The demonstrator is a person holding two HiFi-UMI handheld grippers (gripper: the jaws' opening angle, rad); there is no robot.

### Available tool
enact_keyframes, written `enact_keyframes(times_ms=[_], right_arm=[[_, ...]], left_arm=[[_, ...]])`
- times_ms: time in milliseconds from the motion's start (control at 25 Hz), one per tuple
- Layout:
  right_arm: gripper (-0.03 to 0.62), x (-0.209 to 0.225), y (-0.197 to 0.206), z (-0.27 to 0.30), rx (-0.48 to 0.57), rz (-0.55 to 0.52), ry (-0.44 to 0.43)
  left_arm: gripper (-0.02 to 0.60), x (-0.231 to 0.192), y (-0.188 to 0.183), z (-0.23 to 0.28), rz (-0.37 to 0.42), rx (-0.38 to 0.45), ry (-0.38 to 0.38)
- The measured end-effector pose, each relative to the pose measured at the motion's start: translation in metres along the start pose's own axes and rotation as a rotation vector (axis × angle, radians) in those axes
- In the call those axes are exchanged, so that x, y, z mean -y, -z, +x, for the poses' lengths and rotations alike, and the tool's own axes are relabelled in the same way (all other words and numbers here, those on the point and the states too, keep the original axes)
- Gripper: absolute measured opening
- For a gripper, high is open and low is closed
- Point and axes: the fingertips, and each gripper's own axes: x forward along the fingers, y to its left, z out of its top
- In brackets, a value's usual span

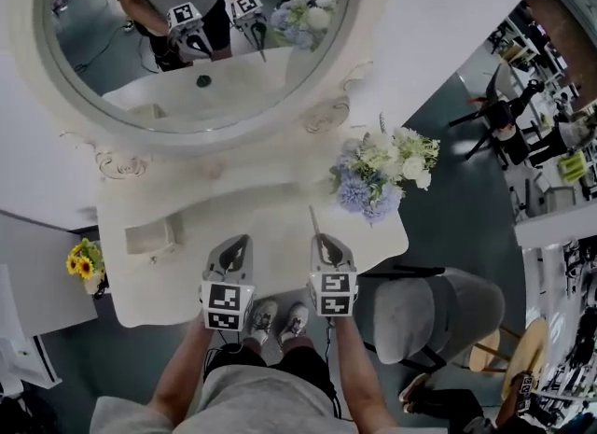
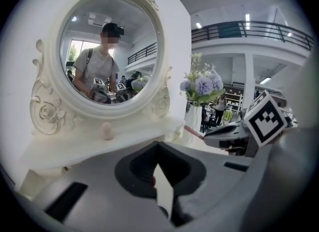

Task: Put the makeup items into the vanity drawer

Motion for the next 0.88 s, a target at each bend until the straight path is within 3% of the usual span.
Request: enact_keyframes(times_ms=[360, 880], right_arm=[[0.049, -0.094, -0.067, 0.015, 0.105, -0.158, -0.215], [0.049, -0.232, -0.105, 0.039, 0.17, -0.383, -0.601]], left_arm=[[0.0, -0.075, 0.0, -0.062, -0.089, 0.047, -0.226], [0.0, -0.149, 0.024, -0.139, -0.233, 0.065, -0.568]])
